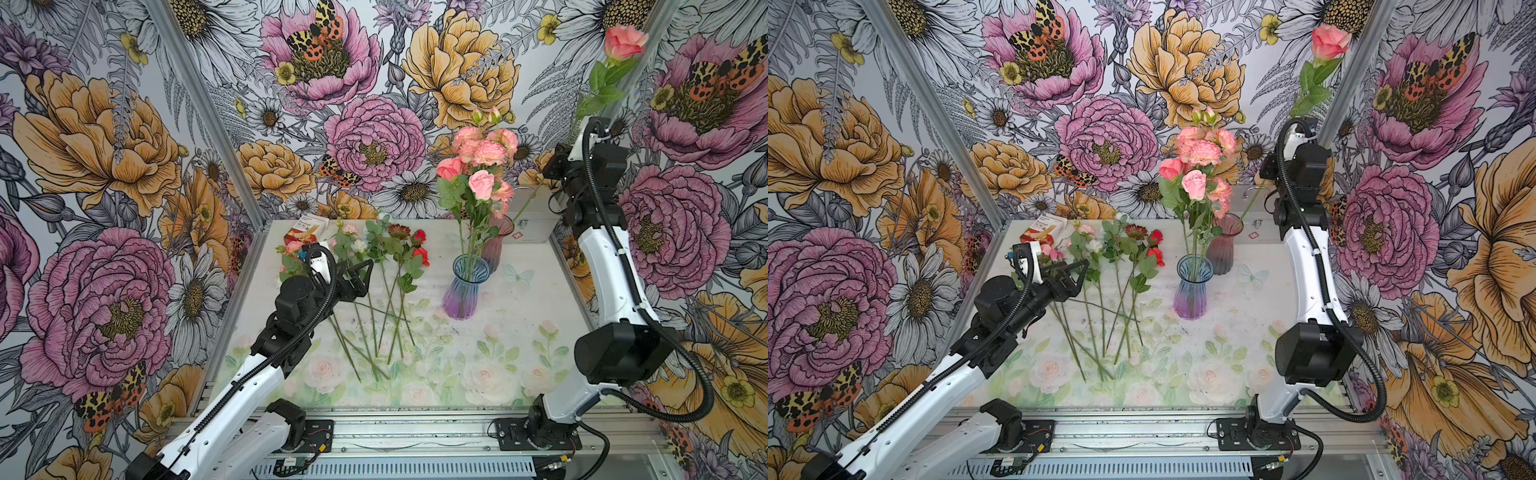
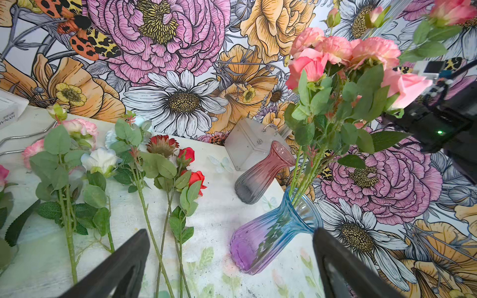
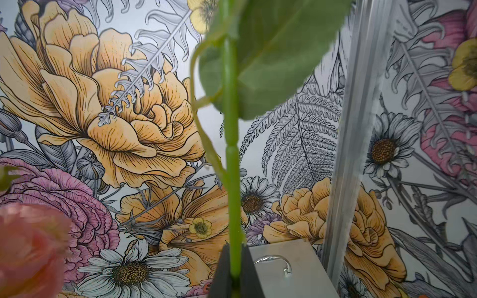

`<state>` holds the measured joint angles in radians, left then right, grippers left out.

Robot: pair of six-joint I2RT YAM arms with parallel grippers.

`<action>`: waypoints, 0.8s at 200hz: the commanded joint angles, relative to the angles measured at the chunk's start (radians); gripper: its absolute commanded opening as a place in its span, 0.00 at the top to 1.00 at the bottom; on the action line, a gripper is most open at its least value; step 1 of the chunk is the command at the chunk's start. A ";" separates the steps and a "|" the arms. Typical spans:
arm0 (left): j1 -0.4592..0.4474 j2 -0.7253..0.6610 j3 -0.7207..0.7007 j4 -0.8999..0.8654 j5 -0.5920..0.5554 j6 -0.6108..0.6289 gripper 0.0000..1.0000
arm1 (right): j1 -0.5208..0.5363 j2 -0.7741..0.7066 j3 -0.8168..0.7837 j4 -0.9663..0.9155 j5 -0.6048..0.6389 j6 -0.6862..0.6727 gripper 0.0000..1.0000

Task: Place the pink flowers into the vase
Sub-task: Place the flower in the vase.

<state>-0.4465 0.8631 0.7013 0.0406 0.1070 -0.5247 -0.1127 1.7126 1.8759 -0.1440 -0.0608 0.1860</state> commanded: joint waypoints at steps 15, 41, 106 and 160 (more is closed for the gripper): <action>0.009 0.021 0.008 0.004 0.038 0.023 0.02 | 0.011 0.061 0.047 0.171 -0.033 -0.012 1.00; 0.010 0.045 0.003 0.020 0.043 0.023 0.02 | 0.023 0.107 0.052 0.201 -0.050 -0.010 1.00; 0.003 0.068 -0.010 0.053 0.046 0.012 0.01 | 0.086 0.088 -0.249 0.382 -0.019 -0.014 1.00; -0.008 0.057 -0.010 0.044 0.051 0.017 0.01 | 0.084 0.081 -0.439 0.477 -0.001 0.002 1.00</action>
<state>-0.4477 0.9306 0.7010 0.0570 0.1295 -0.5243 -0.0254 1.8111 1.4616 0.2268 -0.0795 0.1753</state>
